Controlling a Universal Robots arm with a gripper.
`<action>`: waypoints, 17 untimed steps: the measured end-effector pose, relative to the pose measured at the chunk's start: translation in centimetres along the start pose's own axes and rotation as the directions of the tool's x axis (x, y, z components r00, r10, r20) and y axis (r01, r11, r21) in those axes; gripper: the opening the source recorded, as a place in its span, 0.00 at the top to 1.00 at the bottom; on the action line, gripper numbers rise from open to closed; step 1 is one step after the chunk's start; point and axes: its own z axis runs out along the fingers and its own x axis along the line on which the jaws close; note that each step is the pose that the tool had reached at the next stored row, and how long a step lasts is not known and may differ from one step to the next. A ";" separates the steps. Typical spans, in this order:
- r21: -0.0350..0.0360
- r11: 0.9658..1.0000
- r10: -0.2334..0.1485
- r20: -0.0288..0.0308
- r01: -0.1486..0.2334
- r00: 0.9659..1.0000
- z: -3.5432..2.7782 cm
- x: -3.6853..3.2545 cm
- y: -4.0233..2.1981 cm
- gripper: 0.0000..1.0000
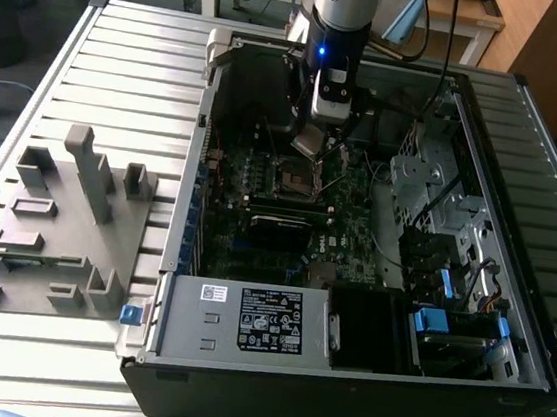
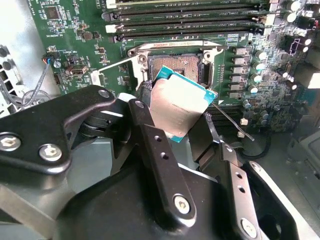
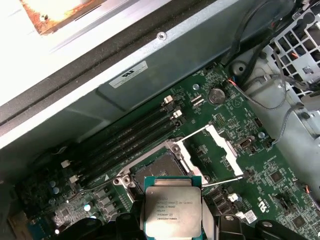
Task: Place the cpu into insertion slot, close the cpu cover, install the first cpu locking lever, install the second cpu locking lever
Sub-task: 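Place the cpu into insertion slot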
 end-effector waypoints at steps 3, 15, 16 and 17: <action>0.000 1.000 0.000 0.000 0.000 1.000 0.00 0.00 0.00 0.46; -0.001 0.998 0.066 0.006 -0.066 0.998 0.05 0.00 0.00 0.46; -0.001 0.997 0.082 0.007 -0.082 0.997 0.07 0.01 0.00 0.46; -0.001 0.995 0.099 0.009 -0.099 0.995 0.08 0.00 0.00 0.46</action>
